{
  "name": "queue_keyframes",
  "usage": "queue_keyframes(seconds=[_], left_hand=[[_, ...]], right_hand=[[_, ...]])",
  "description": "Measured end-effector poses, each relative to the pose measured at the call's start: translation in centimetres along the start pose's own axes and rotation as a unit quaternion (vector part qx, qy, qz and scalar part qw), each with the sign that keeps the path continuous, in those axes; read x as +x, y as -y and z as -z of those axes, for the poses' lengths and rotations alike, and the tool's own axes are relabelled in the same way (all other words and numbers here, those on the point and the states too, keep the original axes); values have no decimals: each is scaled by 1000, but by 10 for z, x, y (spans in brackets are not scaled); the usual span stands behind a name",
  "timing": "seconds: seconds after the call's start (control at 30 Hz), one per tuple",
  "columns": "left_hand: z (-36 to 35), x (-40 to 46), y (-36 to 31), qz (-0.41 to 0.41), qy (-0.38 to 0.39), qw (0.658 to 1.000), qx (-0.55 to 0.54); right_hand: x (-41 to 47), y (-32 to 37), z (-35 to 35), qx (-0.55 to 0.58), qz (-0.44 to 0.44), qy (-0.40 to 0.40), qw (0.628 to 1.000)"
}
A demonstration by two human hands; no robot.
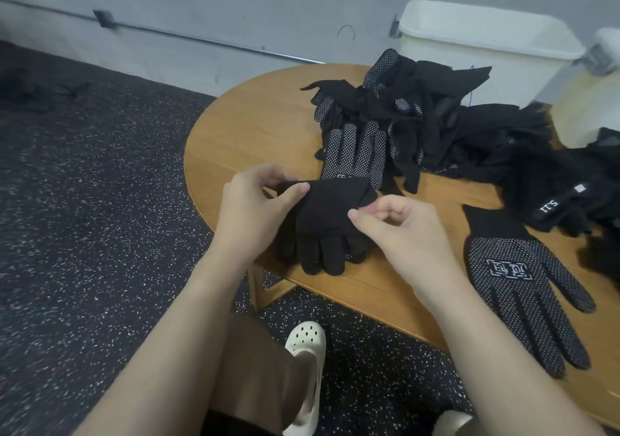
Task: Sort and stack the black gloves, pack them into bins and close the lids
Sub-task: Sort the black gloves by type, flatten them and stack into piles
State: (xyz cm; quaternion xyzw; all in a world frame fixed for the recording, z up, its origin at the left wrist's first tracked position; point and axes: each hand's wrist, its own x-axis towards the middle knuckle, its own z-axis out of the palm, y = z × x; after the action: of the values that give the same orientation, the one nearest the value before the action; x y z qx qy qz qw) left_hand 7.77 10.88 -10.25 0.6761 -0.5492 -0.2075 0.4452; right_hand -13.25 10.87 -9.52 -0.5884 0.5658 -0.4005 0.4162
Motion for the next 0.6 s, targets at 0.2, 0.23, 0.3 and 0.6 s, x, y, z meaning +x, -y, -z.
queue_keyframes(seconds=[0.2,0.23,0.3,0.6], left_hand=[[5,-7,-7,-96,-29,993,65],[5,-8,-9,-131,-24,988,73],[2,-10,-11,-176,2,981,83],[-9,-21,-9,-125,252,945,170]], right_hand=[[1,0,10,-22,31,-88,995],[1,0,12,-40,70,-114,990],[1,2,12,-78,168,-135,973],[1,-17,-8,-245,225,144,932]])
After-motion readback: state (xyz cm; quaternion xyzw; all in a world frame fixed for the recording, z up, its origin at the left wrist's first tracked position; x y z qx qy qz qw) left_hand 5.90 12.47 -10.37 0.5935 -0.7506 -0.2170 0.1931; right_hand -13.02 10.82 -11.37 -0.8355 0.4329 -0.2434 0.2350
